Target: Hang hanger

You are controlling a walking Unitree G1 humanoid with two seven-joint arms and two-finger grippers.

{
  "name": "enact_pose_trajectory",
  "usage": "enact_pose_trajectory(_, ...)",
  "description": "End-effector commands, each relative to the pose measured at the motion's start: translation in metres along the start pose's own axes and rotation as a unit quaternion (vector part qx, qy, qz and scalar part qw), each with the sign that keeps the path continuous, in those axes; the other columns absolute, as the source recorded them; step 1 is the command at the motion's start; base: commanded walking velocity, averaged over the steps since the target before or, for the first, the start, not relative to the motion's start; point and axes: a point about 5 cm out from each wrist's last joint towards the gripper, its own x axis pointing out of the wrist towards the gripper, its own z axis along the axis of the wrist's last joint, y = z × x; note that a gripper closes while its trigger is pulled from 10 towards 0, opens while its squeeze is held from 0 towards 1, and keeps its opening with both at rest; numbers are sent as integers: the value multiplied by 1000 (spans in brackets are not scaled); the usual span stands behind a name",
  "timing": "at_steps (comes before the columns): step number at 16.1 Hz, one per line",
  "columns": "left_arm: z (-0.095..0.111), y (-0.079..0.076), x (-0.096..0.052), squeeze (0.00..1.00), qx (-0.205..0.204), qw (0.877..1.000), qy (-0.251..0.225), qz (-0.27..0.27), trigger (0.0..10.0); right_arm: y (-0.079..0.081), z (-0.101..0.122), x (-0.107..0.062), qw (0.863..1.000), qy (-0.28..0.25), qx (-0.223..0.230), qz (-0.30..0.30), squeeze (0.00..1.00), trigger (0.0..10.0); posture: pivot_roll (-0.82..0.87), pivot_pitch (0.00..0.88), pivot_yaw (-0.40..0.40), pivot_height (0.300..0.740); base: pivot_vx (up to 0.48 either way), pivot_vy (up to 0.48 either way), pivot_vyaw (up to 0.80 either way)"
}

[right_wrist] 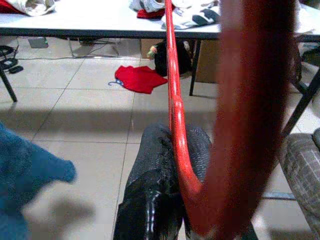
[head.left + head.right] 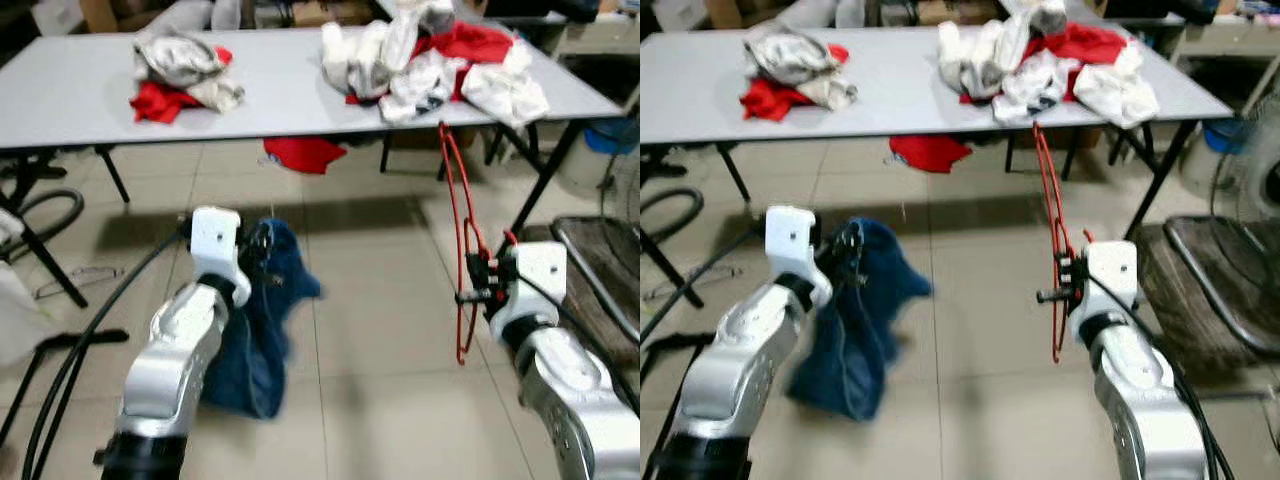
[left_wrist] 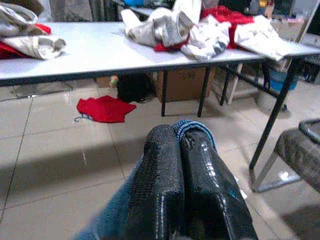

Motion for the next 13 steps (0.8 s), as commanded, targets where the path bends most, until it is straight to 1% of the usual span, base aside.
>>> enact_pose_trajectory(1, 8, 1, 3, 0, 8, 1000, -17, 1, 10000, 1, 1, 2, 1000, 3, 0, 5, 0, 10000, -68, 0, 15, 740, 356, 0, 0)
enact_pose_trajectory(5, 9, 0, 5, 0, 16, 1000, -16, -9, 10000, 2, 1, 2, 1000, 2, 5, 6, 0, 10000, -63, 0, 21, 740, 357, 0, -759)
enact_pose_trajectory(7, 10, -3, 6, 0, 44, 999, -12, -23, 10000, 2, -1, 2, 1000, 3, 8, 1, 0, 10000, -46, 0, 9, 740, 360, 0, 0)
enact_pose_trajectory(10, 12, -5, 5, 0, 41, 999, -15, -25, 10000, 5, -3, 1, 1000, 5, 12, 5, 0, 10000, -28, 0, -9, 740, 363, 0, 0)
enact_pose_trajectory(13, 11, -6, 4, 0, 42, 999, -15, -27, 10000, 6, -4, 1, 1000, 7, 12, 8, 0, 10000, -25, 0, -9, 740, 361, 0, 0)
